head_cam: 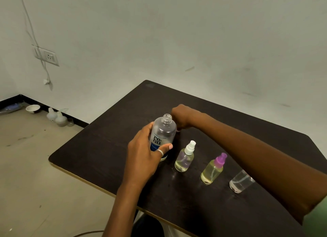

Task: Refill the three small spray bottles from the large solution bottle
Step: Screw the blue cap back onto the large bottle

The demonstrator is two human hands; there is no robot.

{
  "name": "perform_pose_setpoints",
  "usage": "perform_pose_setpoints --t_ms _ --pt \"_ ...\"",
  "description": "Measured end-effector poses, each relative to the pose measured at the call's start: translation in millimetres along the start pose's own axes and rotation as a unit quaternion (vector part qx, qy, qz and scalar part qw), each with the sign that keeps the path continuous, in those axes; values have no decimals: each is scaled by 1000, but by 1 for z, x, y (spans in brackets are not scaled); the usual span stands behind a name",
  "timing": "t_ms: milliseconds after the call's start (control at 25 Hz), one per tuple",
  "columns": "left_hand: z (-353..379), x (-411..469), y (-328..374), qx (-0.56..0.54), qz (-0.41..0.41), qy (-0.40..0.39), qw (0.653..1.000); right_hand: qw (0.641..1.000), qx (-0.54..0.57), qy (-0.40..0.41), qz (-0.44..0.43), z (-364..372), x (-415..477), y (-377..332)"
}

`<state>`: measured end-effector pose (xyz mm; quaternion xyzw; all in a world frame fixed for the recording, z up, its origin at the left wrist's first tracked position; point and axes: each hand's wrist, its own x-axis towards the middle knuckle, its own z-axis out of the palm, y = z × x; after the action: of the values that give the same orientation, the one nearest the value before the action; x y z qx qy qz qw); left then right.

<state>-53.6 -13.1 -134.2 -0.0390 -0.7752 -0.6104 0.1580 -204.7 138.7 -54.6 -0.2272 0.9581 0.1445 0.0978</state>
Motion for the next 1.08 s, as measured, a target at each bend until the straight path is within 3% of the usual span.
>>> perform_pose_setpoints --t_ms 240,520,680,1080 --pt "2 -1 2 -5 -3 -8 1000 1000 16 6 9 1 -2 1" --pt "-3 -1 6 0 0 -5 1000 977 170 109 -71 -111 -76 -5" --pt "-5 -1 10 5 -7 -7 1000 979 148 83 -115 -124 -103 -27" --pt "-7 -2 14 6 -7 -14 1000 980 129 77 -133 -114 -109 -44"
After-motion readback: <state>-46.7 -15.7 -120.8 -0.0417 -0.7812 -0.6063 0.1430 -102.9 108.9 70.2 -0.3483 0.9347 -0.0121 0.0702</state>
